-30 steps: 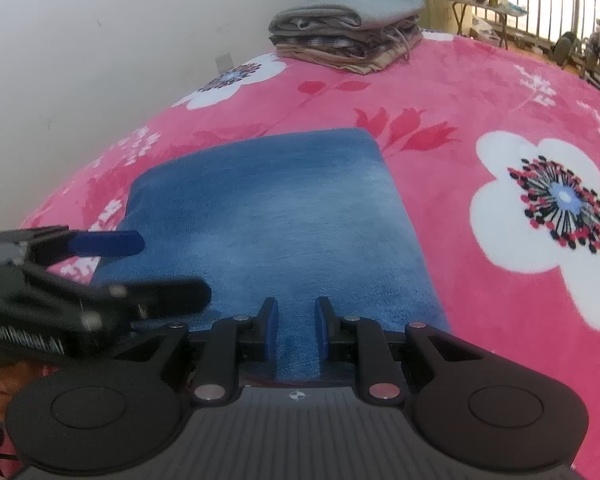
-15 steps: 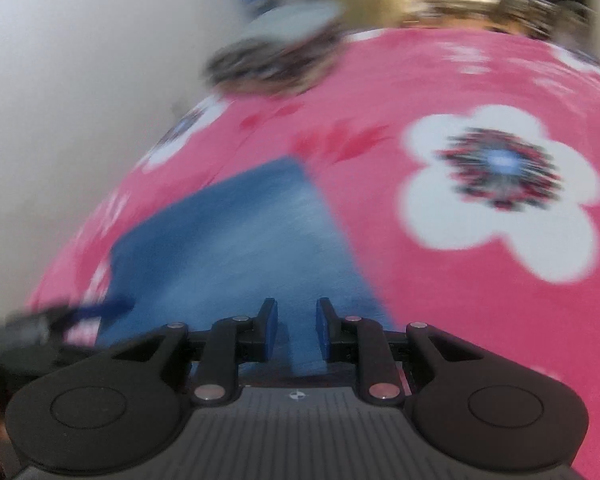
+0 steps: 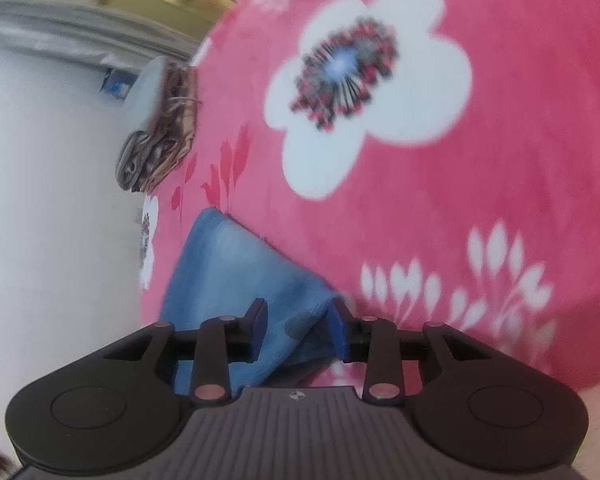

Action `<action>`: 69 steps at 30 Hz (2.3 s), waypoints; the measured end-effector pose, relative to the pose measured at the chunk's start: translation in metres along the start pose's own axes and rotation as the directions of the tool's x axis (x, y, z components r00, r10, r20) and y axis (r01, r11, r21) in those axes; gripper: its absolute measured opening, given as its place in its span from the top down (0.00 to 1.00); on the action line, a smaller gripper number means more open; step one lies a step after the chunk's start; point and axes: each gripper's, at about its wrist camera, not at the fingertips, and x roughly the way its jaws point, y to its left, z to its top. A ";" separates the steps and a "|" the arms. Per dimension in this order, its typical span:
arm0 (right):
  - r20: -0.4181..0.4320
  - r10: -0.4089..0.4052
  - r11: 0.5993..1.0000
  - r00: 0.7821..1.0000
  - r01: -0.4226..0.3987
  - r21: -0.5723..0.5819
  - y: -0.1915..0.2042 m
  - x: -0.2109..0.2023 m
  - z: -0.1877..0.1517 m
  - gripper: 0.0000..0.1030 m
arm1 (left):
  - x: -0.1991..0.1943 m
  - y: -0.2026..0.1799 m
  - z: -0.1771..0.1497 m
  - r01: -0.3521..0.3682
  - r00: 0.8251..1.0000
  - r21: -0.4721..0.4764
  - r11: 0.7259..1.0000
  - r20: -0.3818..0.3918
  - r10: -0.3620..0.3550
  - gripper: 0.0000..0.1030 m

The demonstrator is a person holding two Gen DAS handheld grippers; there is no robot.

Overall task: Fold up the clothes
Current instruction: 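Grasp the edge of the folded blue jeans with the right tool, then grasp the jeans edge with the left tool beside the right tool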

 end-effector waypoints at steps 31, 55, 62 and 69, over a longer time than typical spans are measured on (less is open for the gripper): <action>-0.010 0.194 0.959 0.981 -0.188 0.213 -0.028 0.010 -0.002 0.58 | 0.043 -0.023 0.016 0.116 0.992 0.053 0.992 -0.057 -0.113 0.53; -0.093 0.057 0.977 0.994 -0.075 -0.201 0.027 0.026 -0.036 0.99 | 0.036 -0.009 0.012 0.166 0.985 -0.074 0.983 0.051 -0.162 0.88; -0.002 -0.065 0.976 0.998 0.063 -0.207 0.032 0.001 -0.033 0.61 | 0.035 -0.006 0.013 0.177 0.982 -0.095 0.980 0.075 -0.170 0.88; -0.010 -0.093 0.976 0.996 0.089 -0.198 0.020 0.027 -0.036 0.78 | 0.028 -0.004 0.013 0.185 0.979 -0.089 0.979 0.104 -0.175 0.89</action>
